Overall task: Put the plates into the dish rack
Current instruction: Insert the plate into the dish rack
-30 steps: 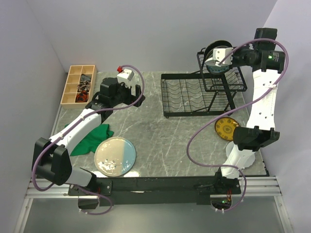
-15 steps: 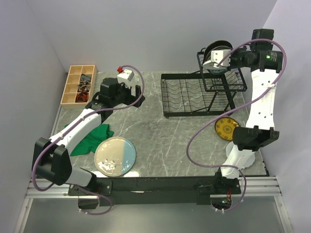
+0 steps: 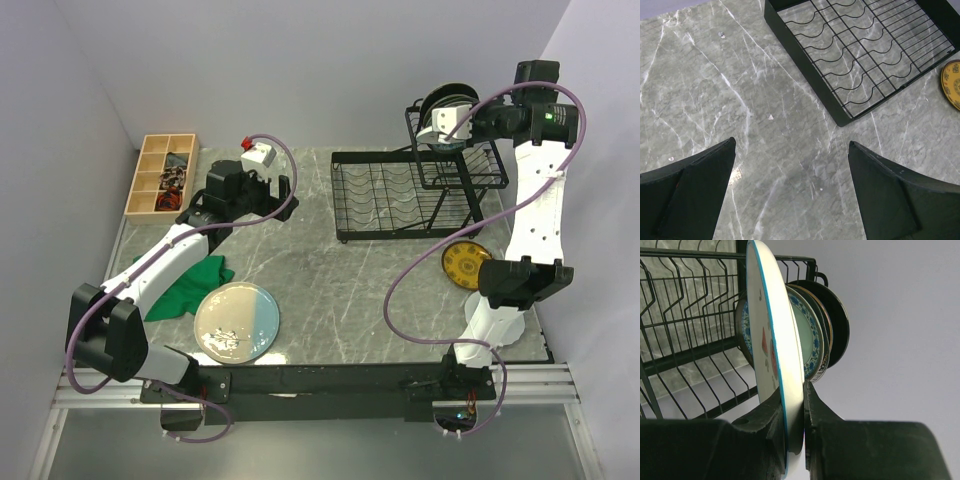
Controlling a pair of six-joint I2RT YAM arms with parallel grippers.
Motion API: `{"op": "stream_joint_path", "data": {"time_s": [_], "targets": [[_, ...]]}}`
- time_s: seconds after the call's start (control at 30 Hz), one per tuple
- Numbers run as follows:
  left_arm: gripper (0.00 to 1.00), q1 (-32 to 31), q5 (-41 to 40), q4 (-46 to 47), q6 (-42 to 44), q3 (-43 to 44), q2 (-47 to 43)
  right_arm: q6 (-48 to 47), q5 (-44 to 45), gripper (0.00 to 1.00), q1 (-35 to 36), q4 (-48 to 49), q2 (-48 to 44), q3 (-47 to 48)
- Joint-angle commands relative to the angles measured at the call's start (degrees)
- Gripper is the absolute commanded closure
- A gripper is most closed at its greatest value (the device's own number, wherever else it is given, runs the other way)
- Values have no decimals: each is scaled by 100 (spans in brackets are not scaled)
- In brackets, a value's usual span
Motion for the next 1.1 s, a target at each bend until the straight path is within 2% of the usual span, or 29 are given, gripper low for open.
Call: {"op": "stream_joint_path", "data": {"time_s": [0.0,1.07], "targets": [[1,15,38,70,-50,34,-88,-296,12,100,44,477,-93,170],[1,15,-23,-18,-138,166,-18,-147,-207,100,-202,407,136,109]]}}
